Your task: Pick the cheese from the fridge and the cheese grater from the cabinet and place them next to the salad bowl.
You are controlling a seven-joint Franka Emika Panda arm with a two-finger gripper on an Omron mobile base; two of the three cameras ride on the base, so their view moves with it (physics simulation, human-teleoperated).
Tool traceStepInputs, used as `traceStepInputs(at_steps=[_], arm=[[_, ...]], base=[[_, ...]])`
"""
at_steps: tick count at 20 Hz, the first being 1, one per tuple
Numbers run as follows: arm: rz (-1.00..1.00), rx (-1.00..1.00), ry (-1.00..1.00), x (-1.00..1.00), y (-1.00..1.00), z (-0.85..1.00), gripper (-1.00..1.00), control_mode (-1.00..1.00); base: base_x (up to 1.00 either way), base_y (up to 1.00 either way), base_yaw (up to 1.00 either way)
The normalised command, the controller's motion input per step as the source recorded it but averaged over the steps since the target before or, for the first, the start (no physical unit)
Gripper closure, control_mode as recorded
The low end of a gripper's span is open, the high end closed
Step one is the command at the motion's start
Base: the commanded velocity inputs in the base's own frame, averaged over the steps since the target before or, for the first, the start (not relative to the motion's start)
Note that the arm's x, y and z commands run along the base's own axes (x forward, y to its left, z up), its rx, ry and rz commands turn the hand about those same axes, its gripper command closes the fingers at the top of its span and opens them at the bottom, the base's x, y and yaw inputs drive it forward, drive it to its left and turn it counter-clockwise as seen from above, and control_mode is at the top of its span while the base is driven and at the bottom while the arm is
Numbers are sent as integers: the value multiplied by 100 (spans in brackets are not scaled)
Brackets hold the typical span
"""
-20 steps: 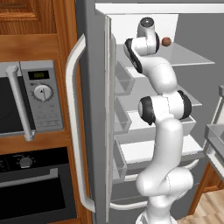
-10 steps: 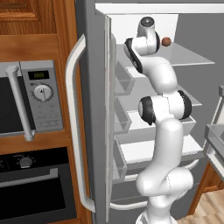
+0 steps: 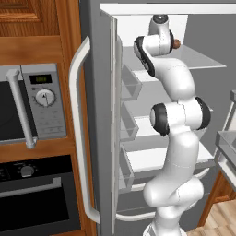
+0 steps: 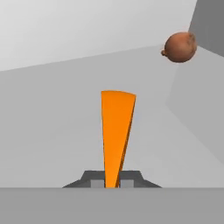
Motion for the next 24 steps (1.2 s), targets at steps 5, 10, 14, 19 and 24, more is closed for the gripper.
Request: traceStepInputs(at_steps=[5, 10, 14, 19, 24], arm=[[1, 0, -12, -78, 0, 0, 100, -100], [1, 0, -15, -87, 0, 0, 100, -100], [2, 0, -13, -94, 0, 0, 100, -100], [4, 0, -4, -100, 0, 15, 100, -100], [4, 0, 4, -100, 0, 36, 100, -100]], base=[[0, 0, 0], [0, 0, 0], [0, 0, 0], [0, 0, 0], [0, 0, 0]])
